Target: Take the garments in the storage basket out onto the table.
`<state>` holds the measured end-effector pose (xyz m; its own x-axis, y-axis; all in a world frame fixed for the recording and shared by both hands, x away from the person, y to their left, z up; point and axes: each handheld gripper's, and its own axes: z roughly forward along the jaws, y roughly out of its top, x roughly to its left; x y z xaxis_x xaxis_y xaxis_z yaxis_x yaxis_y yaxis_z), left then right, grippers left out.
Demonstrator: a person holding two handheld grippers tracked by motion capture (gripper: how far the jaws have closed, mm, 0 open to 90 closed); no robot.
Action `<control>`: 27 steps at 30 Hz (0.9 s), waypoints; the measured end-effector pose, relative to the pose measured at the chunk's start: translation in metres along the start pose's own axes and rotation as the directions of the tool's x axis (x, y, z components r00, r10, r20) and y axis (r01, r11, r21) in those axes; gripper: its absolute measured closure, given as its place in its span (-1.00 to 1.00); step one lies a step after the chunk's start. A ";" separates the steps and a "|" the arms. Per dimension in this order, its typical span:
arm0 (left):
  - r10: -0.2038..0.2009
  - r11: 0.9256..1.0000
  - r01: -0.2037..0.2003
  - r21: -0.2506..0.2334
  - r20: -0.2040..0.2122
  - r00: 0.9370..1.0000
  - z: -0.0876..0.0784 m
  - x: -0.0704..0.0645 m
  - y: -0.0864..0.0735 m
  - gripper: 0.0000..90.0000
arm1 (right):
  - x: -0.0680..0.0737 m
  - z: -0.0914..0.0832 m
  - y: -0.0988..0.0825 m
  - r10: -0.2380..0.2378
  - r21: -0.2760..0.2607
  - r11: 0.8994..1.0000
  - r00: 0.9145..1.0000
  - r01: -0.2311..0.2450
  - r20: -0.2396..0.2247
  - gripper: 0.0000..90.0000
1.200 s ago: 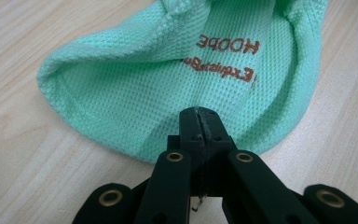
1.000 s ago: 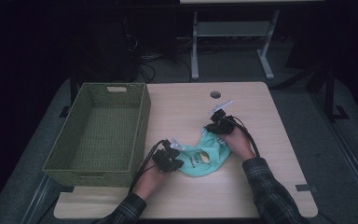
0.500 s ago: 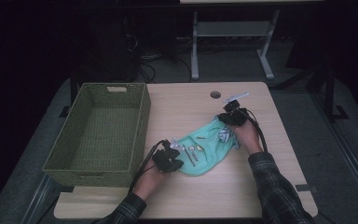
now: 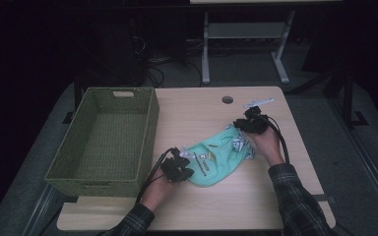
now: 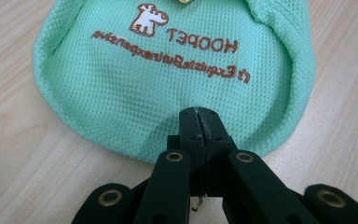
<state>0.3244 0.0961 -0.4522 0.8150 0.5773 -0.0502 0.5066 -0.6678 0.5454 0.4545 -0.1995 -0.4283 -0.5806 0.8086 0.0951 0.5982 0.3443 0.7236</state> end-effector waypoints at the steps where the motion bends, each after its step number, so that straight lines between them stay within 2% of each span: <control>1: -0.001 1.000 0.001 -0.001 0.001 1.000 0.000 0.000 0.000 0.98 | 0.001 -0.003 0.000 -0.005 -0.006 1.000 1.000 0.005 -0.004 0.84; 4: -0.001 1.000 0.001 0.000 0.000 1.000 0.000 0.000 0.000 0.98 | 0.006 -0.013 -0.003 -0.015 -0.019 1.000 1.000 0.014 -0.010 0.99; 9: 0.000 1.000 0.000 0.000 -0.004 1.000 0.000 0.000 0.000 0.97 | 0.015 -0.026 -0.011 -0.036 -0.030 0.999 0.999 0.035 -0.026 0.99; 12: -0.013 1.000 0.013 -0.011 -0.001 1.000 0.001 -0.001 0.000 0.98 | 0.023 -0.033 -0.017 -0.040 -0.027 0.999 0.998 0.039 -0.045 0.99; 13: -0.004 1.000 0.004 -0.001 -0.001 1.000 0.000 0.000 0.000 0.98 | 0.025 -0.035 -0.020 -0.047 -0.031 0.998 0.998 0.045 -0.047 0.99; 15: -0.004 1.000 0.004 0.000 -0.001 1.000 0.000 0.000 0.000 0.98 | 0.030 -0.039 -0.025 -0.029 -0.024 0.999 0.998 0.027 -0.061 0.99; 18: -0.004 1.000 0.004 -0.001 -0.002 1.000 0.000 -0.001 -0.001 0.98 | 0.038 -0.043 -0.036 -0.044 -0.021 0.999 0.996 0.042 -0.082 0.99; 20: -0.006 1.000 0.006 -0.003 0.001 1.000 0.000 0.000 -0.001 0.97 | 0.045 -0.046 -0.044 -0.036 -0.025 0.999 0.994 0.034 -0.104 1.00; 22: -0.006 1.000 0.006 -0.005 0.001 1.000 0.000 0.000 -0.001 0.98 | 0.050 -0.048 -0.050 -0.046 -0.031 0.999 0.993 0.043 -0.105 1.00; 25: -0.009 1.000 0.009 -0.005 0.002 1.000 0.000 0.000 -0.001 0.97 | 0.060 -0.051 -0.059 -0.063 -0.011 0.998 0.992 0.062 -0.110 0.99; 27: -0.007 1.000 0.007 -0.003 0.001 1.000 0.000 0.000 -0.001 0.97 | 0.067 -0.052 -0.065 -0.066 -0.012 0.998 0.989 0.065 -0.129 1.00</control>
<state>0.3237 0.0965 -0.4527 0.8116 0.5816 -0.0545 0.5113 -0.6623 0.5477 0.3479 -0.1925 -0.4336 -0.6851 0.7158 0.1350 0.5526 0.3900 0.7366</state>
